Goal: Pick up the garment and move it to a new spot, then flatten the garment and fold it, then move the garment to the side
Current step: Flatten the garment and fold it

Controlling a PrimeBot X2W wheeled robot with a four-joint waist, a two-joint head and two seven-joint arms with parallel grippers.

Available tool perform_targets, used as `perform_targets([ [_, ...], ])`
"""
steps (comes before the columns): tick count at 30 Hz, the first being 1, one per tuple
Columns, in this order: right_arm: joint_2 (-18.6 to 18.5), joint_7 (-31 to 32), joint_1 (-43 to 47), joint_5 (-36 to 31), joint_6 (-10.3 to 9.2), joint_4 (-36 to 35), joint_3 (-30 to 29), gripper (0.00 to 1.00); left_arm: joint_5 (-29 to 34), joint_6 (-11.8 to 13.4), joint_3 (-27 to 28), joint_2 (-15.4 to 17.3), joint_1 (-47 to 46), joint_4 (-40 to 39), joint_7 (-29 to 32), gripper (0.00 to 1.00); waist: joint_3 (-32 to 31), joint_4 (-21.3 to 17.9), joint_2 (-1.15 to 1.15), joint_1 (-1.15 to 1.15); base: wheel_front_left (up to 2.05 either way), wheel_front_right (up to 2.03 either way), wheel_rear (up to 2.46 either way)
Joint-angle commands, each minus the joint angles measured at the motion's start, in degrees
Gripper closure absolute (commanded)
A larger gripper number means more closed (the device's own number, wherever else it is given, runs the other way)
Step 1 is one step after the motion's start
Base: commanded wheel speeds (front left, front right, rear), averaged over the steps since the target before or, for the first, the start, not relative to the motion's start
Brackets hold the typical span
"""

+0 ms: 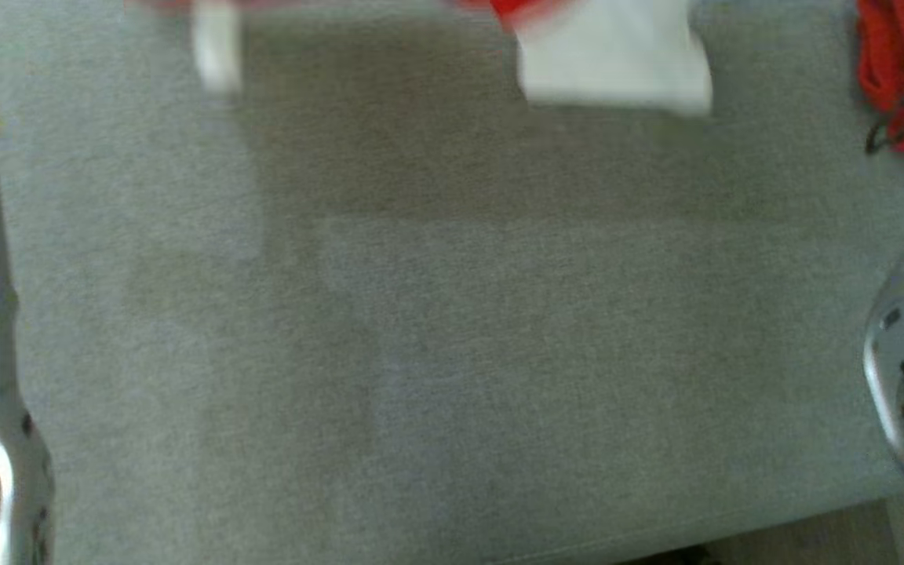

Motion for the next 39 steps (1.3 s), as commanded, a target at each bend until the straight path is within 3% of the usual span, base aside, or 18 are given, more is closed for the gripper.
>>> perform_targets([
  [1,-0.53,-2.89,-3.95,-0.71,-0.04,-0.81,1.65,1.0,0.65,-0.5,2.74,2.69,-3.72,-0.39,-2.01,1.0,0.24,-0.65,0.0,-0.04,0.0,0.0,0.0],
  [5,-3.47,-7.58,-7.17,-1.86,-0.04,2.13,5.95,1.0,2.43,-2.85,1.99,2.46,-7.66,2.73,-7.08,1.0,0.33,-0.48,0.0,-0.04,0.0,0.0,0.0],
  [9,-5.55,-7.75,-4.01,-1.76,-0.04,3.74,8.67,1.0,3.02,-5.99,-0.27,1.69,-5.46,5.52,-10.17,1.0,0.65,-0.41,0.0,-0.04,0.0,0.0,0.0],
  [18,-3.67,-0.45,19.63,-1.35,-0.04,5.03,9.68,1.0,3.95,-8.4,-5.26,-0.65,12.24,15.35,-16.55,1.0,-2.17,-0.72,0.0,-0.04,0.0,0.0,0.0],
  [24,-1.24,3.9,35.35,-3.84,-0.04,-0.21,6.83,1.0,3.18,-8.78,-6.67,-3.57,23.29,18.12,-18.11,1.0,-6.43,0.03,0.0,-0.04,0.0,0.0,0.0],
  [30,0.07,12.17,53.38,-7.13,-0.04,-11.0,2.66,1.0,1.62,-8.78,-6.76,-6.22,36.07,16.65,-18.64,1.0,-12.04,1.05,0.0,-0.04,0.0,0.0,0.0],
  [39,0.2,27.88,70.39,-6.83,-0.04,-22.47,-0.1,1.0,0.88,-4.64,-7.13,-6.3,55.0,5.36,-16.81,1.0,-15.78,1.08,0.0,-0.04,0.0,0.0,0.0],
])
